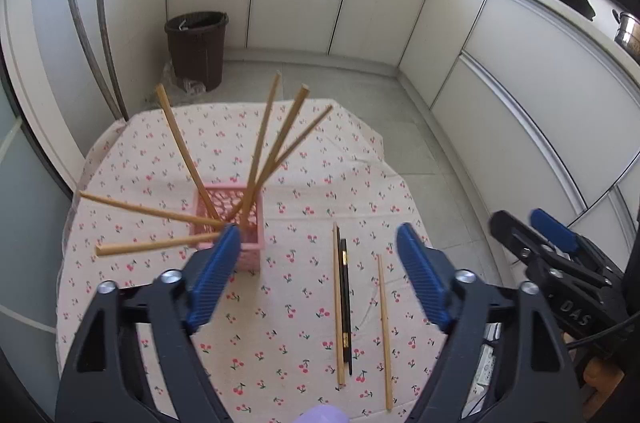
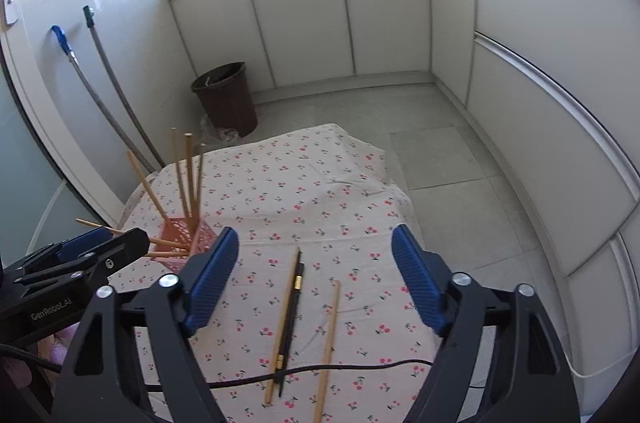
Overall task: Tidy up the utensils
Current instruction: 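Lower the left gripper onto the remaining wooden chopsticks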
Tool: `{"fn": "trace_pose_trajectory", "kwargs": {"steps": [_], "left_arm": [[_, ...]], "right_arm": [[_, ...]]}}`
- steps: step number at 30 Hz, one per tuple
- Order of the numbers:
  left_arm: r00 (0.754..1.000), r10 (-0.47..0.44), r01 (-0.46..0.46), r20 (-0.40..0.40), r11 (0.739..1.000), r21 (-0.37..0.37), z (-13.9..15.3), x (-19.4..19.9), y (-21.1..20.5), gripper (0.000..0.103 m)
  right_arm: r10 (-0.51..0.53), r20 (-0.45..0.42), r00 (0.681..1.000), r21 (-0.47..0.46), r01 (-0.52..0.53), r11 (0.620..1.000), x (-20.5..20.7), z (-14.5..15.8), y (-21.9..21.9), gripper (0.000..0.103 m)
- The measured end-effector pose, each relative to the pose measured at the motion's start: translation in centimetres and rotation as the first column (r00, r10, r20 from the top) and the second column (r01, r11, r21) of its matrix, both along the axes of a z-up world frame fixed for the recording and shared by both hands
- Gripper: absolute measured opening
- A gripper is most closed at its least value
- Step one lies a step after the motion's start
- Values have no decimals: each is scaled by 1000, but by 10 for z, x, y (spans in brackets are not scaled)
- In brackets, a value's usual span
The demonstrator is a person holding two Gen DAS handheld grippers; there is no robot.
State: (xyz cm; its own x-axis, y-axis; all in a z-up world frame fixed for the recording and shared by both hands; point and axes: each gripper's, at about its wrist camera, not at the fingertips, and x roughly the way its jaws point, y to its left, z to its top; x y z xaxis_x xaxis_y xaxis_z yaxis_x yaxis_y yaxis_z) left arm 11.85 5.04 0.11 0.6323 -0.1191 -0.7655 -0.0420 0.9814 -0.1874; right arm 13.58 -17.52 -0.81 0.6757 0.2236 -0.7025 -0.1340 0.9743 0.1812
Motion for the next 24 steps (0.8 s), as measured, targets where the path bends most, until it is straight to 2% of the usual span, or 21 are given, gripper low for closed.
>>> {"fn": "trace_pose_trajectory", "kwargs": {"steps": [4, 9, 12, 17, 20, 24], "left_arm": [[996, -29, 33, -85, 998, 44, -28, 9, -16, 88], [976, -59, 79, -211, 993, 86, -70, 24, -36, 89], [959, -76, 106, -274, 989, 98, -94, 34, -44, 90], [925, -45, 76, -378, 995, 67, -130, 65, -47, 90], [909, -15, 60, -417, 994, 94, -147, 86, -55, 90], [909, -23, 103, -416, 980, 170, -156, 104, -70, 86]], "right_arm": [[-79, -39, 996, -70, 76, 995, 0, -15, -28, 93], [-93, -109, 990, 30, 97, 995, 5, -20, -50, 93], [-90, -125, 988, 56, 97, 994, 3, -23, -54, 94], [-61, -175, 983, 78, 76, 994, 7, -35, -49, 94], [-57, -185, 981, 83, 74, 994, 9, -40, -50, 94], [-64, -196, 978, 109, 87, 990, 12, -40, -57, 94]]}}
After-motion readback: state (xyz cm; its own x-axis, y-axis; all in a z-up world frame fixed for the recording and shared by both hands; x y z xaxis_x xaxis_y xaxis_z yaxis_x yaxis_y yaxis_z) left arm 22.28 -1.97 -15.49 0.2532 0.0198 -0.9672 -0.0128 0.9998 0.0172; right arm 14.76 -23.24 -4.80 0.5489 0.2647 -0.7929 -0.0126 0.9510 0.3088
